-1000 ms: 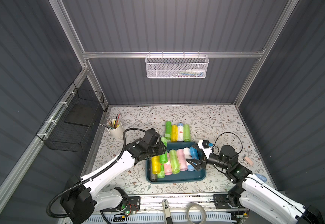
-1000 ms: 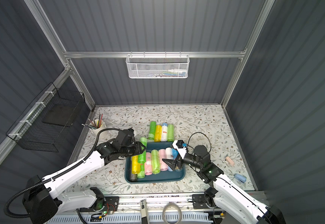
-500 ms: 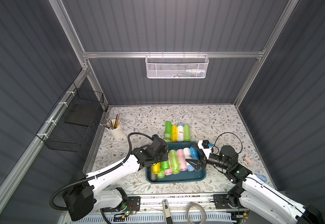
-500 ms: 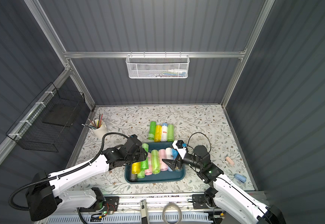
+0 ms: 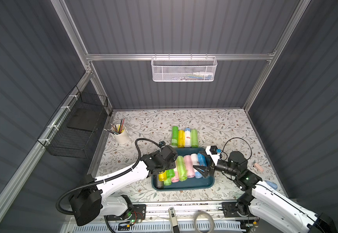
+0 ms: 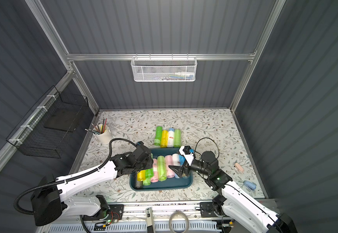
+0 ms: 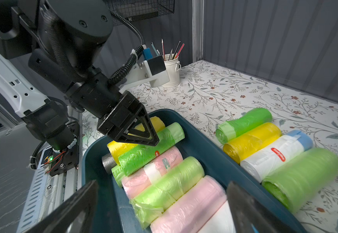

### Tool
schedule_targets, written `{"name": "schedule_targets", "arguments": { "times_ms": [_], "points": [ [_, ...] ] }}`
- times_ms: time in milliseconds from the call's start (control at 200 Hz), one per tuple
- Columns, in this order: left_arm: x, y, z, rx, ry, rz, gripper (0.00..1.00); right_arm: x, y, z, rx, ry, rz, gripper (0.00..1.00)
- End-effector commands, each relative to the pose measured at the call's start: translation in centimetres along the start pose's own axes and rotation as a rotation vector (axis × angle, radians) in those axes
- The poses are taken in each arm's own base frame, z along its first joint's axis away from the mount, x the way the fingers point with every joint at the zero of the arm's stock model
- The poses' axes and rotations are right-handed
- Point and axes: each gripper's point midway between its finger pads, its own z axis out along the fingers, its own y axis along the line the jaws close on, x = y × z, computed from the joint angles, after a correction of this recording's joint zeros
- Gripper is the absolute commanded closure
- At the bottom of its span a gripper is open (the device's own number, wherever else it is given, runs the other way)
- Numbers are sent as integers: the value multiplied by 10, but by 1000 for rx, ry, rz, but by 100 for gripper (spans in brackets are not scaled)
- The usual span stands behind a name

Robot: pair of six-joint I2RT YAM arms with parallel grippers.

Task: Put the roll of trash bags into the storage box
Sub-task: Place the roll of trash bags in the storage box.

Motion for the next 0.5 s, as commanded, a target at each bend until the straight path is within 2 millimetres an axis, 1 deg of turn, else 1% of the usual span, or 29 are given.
{"name": "schedule_targets", "arguments": {
  "times_ms": [0, 295, 495],
  "points": [
    [3, 7, 1, -38, 4, 21, 57, -9, 4, 0, -14, -19, -19, 1],
    [1, 10, 3, -68, 0, 38, 58, -9, 3, 0, -15, -18, -17, 1],
    [5, 17, 7, -92, 3, 49, 59, -9, 3, 0, -12, -20, -16, 1]
  ]
}}
